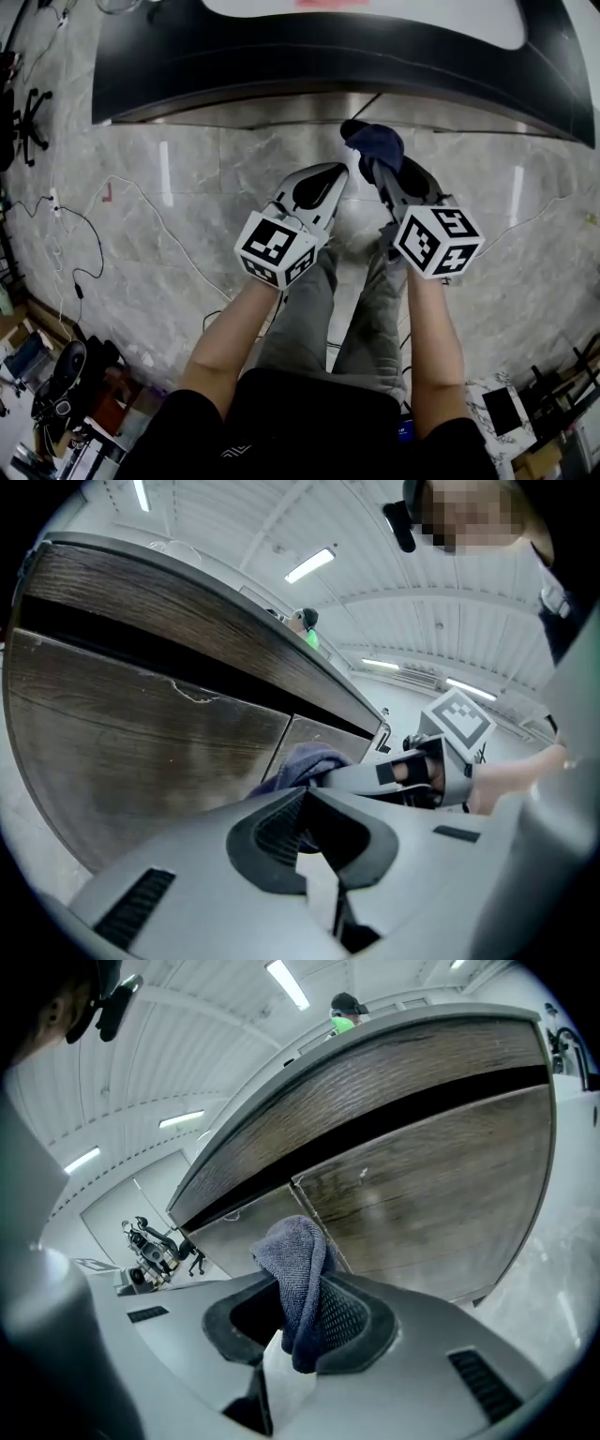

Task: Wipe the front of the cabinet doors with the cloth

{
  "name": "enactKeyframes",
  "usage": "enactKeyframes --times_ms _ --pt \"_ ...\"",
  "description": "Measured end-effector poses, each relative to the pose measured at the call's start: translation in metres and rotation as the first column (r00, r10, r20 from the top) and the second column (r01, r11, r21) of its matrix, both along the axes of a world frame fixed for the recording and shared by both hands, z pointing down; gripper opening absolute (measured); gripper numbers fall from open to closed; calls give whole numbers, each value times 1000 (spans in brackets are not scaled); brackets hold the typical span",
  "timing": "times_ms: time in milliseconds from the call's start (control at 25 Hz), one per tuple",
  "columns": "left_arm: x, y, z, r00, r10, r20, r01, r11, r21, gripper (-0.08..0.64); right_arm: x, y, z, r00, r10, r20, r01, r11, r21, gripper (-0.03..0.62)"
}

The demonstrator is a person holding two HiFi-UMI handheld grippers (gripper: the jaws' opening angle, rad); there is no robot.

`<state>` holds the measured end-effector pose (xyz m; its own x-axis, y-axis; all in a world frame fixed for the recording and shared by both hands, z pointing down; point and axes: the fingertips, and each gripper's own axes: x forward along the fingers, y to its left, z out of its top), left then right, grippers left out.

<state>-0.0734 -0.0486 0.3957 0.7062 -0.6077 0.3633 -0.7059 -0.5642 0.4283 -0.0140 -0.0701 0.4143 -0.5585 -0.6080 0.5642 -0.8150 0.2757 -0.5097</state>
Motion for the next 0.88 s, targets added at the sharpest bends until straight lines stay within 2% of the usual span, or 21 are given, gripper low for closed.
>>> enactKeyframes --times_ms 560,880 --pt "19 -11 -11 987 -158 9 157 986 49 -2 31 -42 -13 997 -78 21 76 993 91 86" --pt "57 -28 -16 988 -155 10 154 986 64 -2 70 -51 -9 997 -77 28 74 993 92 86"
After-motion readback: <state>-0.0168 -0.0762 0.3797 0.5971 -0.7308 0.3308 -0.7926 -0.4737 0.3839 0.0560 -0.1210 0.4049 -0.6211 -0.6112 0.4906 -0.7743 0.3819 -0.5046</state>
